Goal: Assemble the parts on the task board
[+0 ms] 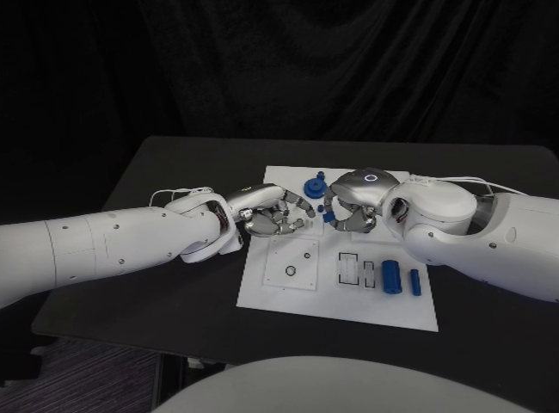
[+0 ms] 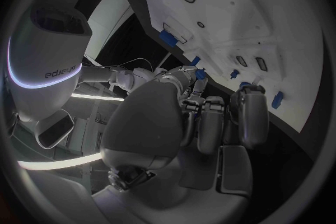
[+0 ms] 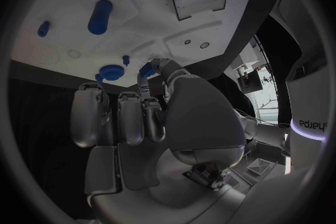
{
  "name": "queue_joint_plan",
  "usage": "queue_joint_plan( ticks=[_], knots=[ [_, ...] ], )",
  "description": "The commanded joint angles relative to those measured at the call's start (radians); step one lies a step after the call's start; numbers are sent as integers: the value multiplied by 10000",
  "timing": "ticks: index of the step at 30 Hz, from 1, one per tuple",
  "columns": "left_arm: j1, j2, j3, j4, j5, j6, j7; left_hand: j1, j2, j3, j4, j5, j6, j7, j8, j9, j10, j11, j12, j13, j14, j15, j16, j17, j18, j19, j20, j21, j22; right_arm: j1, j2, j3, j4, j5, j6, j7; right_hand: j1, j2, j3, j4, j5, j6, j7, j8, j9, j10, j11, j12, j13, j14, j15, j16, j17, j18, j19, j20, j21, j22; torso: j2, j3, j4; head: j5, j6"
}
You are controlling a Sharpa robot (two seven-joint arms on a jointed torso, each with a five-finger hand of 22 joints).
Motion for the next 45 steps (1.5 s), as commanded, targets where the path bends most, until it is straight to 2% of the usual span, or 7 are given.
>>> queue_joint_plan(
  ticks=[1, 14, 21, 35, 45],
  knots=[
    [-42, 77, 9, -12, -25, 356, -150, 9, -74, 43, 28, 76, -78, -1, -90, -35, 1041, -2, -7, 2617, 1039, -55, 26, 2634, -170, 54, 4, 52, 1952, -24, 24, 7, 58, -135, -122, -226, -36, 62, 64, 2, 28, 144, -205, 8, 1045, 281, -35, -40, 1804, 550, -42, 33, 833, 50, 13, -58, 37, 1832, -11, 9, -2, -46, -2],
    [-101, 264, 10, -73, -25, 505, -230, 24, -94, 103, 19, 94, -159, 12, -288, -186, 1041, 17, -7, 2617, 1039, -34, 26, 2634, -169, 49, 19, 51, 1949, -24, 53, 7, 79, -135, 35, -238, -50, 91, 115, -8, -54, 123, -202, -4, 1080, 316, -33, -19, 1838, 570, -42, 66, 872, 36, 42, -58, 97, 1850, -29, 12, 21, -126, -2],
    [-127, 326, 10, -79, -25, 562, -246, 25, -106, 126, 14, 93, -212, 9, -390, -263, 1041, 17, -7, 2617, 1039, -31, 26, 2634, -169, 50, 25, 54, 1949, -24, 67, 7, 78, -94, 66, -229, -37, 106, 146, -30, -86, 131, -208, 1, 1104, 344, -37, -1, 1867, 583, -45, 86, 895, 27, 64, -59, 144, 1864, -43, 3, -3, -83, -2],
    [-145, 399, 11, -107, -24, 600, -250, 34, -92, 145, 11, 98, -209, 20, -417, -288, 1041, 20, -7, 2617, 1039, -30, 26, 2634, -167, 43, 26, 47, 1945, -26, 98, 7, 83, 41, 260, -145, -27, 108, 166, -50, -120, 128, -209, 1, 1122, 323, -37, -16, 1841, 583, -47, 79, 884, 31, 60, -60, 127, 1859, -46, -3, 39, -62, -2],
    [-147, 452, 11, -176, -24, 686, -367, 53, -83, 173, -6, 102, -212, 46, -462, -329, 1041, 36, -7, 2617, 1039, -23, 26, 2634, -162, 29, 30, 32, 1939, -66, 140, 7, 146, 53, 116, 76, -22, 108, 181, -67, -167, 124, -207, -1, 1138, 320, -37, -19, 1837, 580, -47, 68, 869, 32, 59, -61, 119, 1857, -27, -5, 24, -3, -2]
  ],
)
